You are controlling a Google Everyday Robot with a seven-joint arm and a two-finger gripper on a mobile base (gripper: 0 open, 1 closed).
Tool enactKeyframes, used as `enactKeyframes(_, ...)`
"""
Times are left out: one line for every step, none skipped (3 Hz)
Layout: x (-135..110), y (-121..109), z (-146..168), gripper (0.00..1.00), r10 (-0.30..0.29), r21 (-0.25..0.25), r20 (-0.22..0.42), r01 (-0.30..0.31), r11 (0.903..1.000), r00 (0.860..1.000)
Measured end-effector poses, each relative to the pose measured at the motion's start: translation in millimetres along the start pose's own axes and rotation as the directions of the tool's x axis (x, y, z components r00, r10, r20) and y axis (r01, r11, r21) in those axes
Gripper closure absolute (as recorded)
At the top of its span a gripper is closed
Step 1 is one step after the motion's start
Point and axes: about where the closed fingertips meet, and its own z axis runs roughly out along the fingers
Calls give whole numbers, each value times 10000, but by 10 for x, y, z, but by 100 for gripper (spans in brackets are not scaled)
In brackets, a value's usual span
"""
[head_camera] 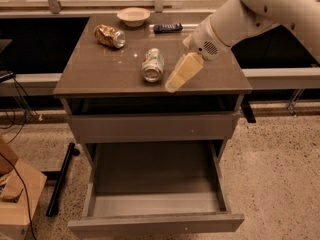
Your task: Place 7up can into middle drawer
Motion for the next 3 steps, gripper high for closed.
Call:
enactKeyframes(-91,-96,325,0,405,143,151,-408,9991,9991)
enactKeyframes(-160,-223,629,0,787,316,409,-800,9963,9961)
enactKeyframes(-124,-400,835,0,1282,659,648,-1325,9890,9896)
